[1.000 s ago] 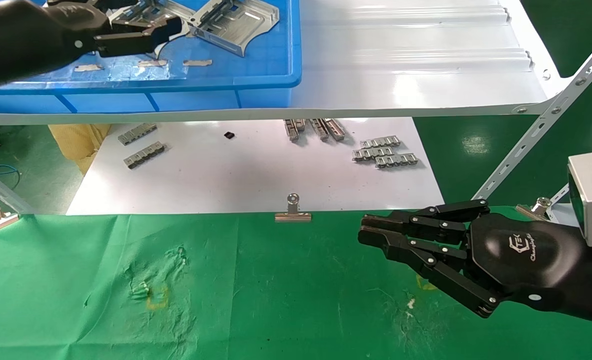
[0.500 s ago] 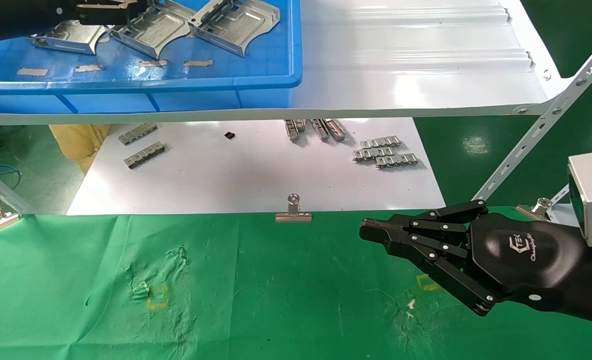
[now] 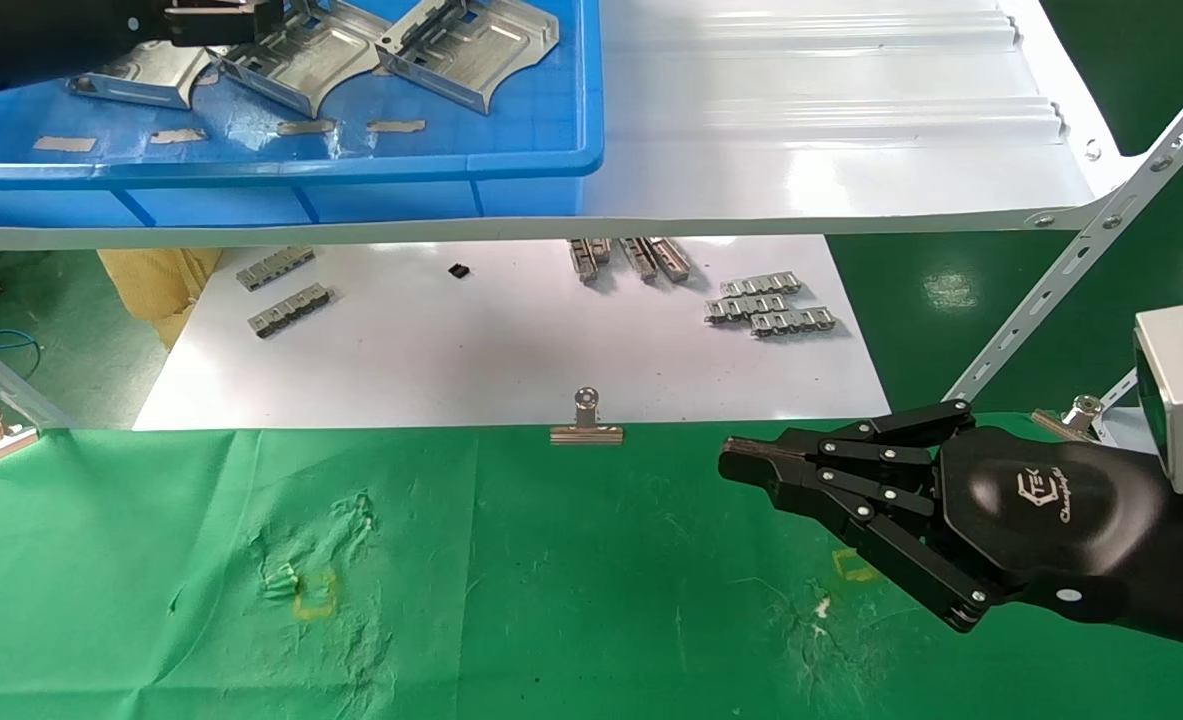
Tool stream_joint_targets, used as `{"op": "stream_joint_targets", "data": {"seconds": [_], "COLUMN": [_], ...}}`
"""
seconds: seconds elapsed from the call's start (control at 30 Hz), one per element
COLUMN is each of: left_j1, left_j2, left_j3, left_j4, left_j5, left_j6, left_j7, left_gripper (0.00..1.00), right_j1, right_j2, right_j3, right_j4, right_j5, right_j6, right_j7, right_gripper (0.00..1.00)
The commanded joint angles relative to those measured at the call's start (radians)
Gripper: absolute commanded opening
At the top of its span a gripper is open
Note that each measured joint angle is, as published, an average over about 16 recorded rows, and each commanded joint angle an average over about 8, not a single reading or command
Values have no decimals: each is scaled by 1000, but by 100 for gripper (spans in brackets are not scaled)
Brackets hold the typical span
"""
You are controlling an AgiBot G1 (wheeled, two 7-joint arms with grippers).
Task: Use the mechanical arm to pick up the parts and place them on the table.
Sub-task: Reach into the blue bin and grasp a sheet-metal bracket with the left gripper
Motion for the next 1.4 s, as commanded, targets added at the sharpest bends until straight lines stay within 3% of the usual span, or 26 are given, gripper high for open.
{"op": "stream_joint_targets", "data": {"seconds": [0.03, 0.1, 0.17, 0.27, 0.4, 0.53, 1.4], "left_j1": [-1, 0, 0, 0, -1, -1, 8], "left_j2": [2, 5, 8, 12, 17, 23, 36], "left_j3": [-2, -3, -3, -2, -2, -3, -1], "left_j4": [13, 20, 25, 31, 37, 42, 55], "left_j5": [-4, -4, -5, -3, -3, -4, -2], "left_j6": [9, 11, 11, 10, 5, -3, -22], "left_j7": [0, 1, 2, 4, 4, 1, -38], "left_gripper": [100, 100, 90, 64, 18, 1, 0], "right_j1": [0, 0, 0, 0, 0, 0, 0], "right_j2": [0, 0, 0, 0, 0, 0, 0], "right_j3": [0, 0, 0, 0, 0, 0, 0], "right_j4": [0, 0, 0, 0, 0, 0, 0], "right_j5": [0, 0, 0, 0, 0, 0, 0], "right_j6": [0, 0, 0, 0, 0, 0, 0], "right_j7": [0, 0, 0, 0, 0, 0, 0], "right_gripper": [0, 0, 0, 0, 0, 0, 0]}}
